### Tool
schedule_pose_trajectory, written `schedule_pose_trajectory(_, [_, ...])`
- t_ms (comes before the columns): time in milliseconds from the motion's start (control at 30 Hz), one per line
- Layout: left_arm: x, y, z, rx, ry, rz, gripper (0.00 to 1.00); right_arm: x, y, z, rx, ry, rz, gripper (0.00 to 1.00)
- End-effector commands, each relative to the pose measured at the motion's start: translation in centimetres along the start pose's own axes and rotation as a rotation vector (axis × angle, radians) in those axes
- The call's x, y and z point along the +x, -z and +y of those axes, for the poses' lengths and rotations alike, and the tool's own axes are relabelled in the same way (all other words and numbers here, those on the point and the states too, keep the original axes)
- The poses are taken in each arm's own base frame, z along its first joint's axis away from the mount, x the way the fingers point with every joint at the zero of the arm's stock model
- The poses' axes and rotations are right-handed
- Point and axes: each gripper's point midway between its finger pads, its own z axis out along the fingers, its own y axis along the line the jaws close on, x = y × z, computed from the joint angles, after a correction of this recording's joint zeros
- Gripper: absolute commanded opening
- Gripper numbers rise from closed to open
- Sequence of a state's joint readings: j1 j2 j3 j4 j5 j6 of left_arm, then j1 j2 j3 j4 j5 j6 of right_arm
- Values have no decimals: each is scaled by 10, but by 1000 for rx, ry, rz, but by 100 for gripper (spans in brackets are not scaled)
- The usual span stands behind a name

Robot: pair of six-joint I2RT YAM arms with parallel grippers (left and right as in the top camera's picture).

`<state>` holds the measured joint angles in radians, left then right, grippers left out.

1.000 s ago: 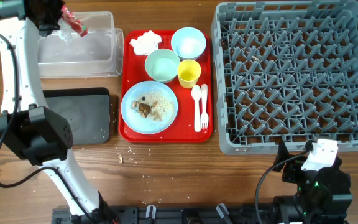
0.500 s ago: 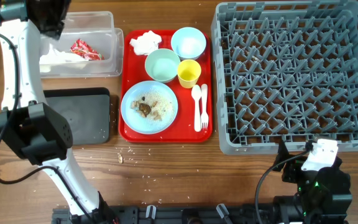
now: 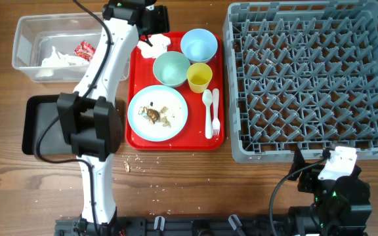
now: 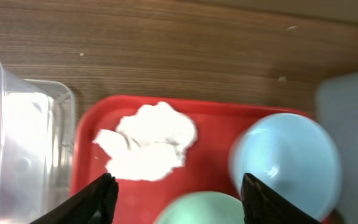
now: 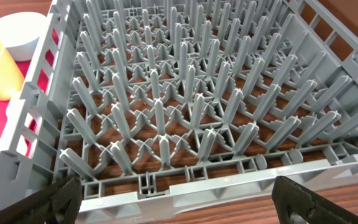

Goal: Sort waste into correct bins and load items into the dishwasher rack

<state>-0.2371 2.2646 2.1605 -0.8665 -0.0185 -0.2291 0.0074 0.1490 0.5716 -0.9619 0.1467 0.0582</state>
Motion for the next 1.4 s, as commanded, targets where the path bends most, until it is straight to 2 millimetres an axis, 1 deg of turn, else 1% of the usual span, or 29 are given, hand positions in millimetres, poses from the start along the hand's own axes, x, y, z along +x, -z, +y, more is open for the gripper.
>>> schedule_pose_trajectory(0, [7, -29, 31, -35, -113, 42, 64, -3, 1, -2, 10, 1, -14, 100])
schedule_pose_trajectory(100, [17, -51, 37, -39, -209, 71, 65, -2, 1, -2, 10, 1, -13, 100])
schedule_pose_trajectory(133, [22, -60, 38, -39, -257, 88, 65, -3, 1, -2, 10, 1, -14, 100])
schedule_pose_trajectory(200, [32, -72, 41, -39, -292, 118, 65, -3, 1, -2, 10, 1, -14, 100])
schedule_pose_trajectory(267, [42, -85, 43, -39, -293, 146, 60, -3, 1, -2, 10, 1, -14, 100])
schedule_pose_trajectory(367, [51, -93, 35, 17, -307, 167, 63, -3, 1, -2, 10, 1, -14, 100])
schedule_pose_trajectory(433, [60, -103, 38, 14, -305, 194, 64, -3, 1, -2, 10, 1, -14, 100])
schedule_pose_trajectory(500, [66, -110, 39, 17, -305, 208, 64, -2, 1, -2, 10, 1, -13, 100])
schedule_pose_trajectory(633, [65, -111, 33, 51, -301, 200, 63, -3, 1, -2, 10, 1, -14, 100])
schedule_pose_trajectory(700, [68, -114, 34, 50, -296, 210, 56, -3, 1, -2, 10, 1, -14, 100])
schedule_pose_trajectory(767, [69, -114, 34, 44, -249, 212, 48, -2, 1, -2, 10, 1, -13, 100])
schedule_pose_trajectory(833, [69, -114, 33, 43, -217, 213, 31, -3, 1, -2, 10, 1, -14, 100])
schedule_pose_trajectory(900, [70, -114, 31, 56, -214, 216, 19, -2, 1, -2, 10, 1, -13, 100])
schedule_pose_trajectory(933, [70, -114, 31, 55, -211, 215, 4, -2, 1, -2, 10, 1, -13, 100])
schedule_pose_trajectory(1000, [61, -105, 29, 55, -161, 194, 4, -2, 1, -2, 10, 1, -13, 100])
schedule_pose_trajectory(1033, [53, -97, 25, 62, -140, 172, 4, -3, 1, -2, 10, 1, -14, 100])
schedule_pose_trajectory(1100, [21, -63, 17, 78, -99, 78, 4, -3, 1, -2, 10, 1, -14, 100])
schedule_pose_trajectory(1133, [9, -48, 14, 85, -82, 42, 4, -3, 1, -2, 10, 1, -14, 100])
schedule_pose_trajectory(1167, [-5, -30, 11, 93, -54, -1, 4, -2, 1, -2, 10, 1, -13, 100])
schedule_pose_trajectory(1200, [-21, -8, 12, 99, -5, -48, 4, -2, 1, -2, 10, 1, -13, 100])
schedule_pose_trajectory(1233, [-33, 11, 18, 100, 72, -85, 4, -3, 1, -2, 10, 1, -14, 100])
schedule_pose_trajectory(1267, [-42, 23, 26, 100, 140, -108, 4, -3, 1, -2, 10, 1, -14, 100])
schedule_pose_trajectory(1300, [-49, 35, 39, 94, 218, -128, 4, -2, 1, -2, 10, 1, -13, 100])
schedule_pose_trajectory(1333, [-59, 50, 67, 76, 346, -153, 4, -3, 1, -2, 10, 1, -14, 100])
schedule_pose_trajectory(1367, [-63, 58, 85, 63, 417, -164, 4, -2, 1, -2, 10, 1, -13, 100])
